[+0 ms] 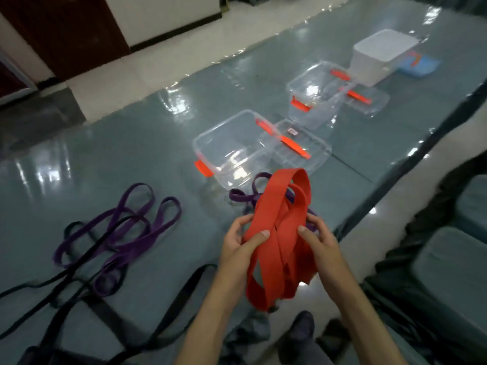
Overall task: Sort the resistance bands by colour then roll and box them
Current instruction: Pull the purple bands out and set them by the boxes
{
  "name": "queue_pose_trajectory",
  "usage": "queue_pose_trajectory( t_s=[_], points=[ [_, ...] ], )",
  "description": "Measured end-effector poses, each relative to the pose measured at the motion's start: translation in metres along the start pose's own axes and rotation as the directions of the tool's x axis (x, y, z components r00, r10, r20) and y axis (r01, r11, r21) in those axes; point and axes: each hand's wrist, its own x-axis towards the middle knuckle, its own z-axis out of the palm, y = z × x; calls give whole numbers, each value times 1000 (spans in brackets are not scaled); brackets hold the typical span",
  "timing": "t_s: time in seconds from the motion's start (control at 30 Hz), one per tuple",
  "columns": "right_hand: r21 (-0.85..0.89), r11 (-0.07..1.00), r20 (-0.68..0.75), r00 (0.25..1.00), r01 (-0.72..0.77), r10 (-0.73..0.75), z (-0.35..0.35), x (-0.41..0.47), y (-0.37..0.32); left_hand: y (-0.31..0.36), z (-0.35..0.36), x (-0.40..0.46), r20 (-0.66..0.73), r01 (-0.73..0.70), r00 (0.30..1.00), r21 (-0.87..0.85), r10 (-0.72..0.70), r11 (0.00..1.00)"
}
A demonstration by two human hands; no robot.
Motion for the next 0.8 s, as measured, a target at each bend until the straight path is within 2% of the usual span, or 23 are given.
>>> queue_pose_trajectory(
  t_s=[0.27,0.53,0.8],
  points=[
    [25,999,-139,990,43,-40,-148,39,-47,-51,157,41,71,43,996,44,-46,998],
    [62,995,-243,968,83,-65,-232,92,-90,-68,255,101,122,82,988,94,-93,992],
    [36,995,-283,956,89,-75,-310,202,-124,-83,349,202,151,96,982,99,-111,990]
  ],
)
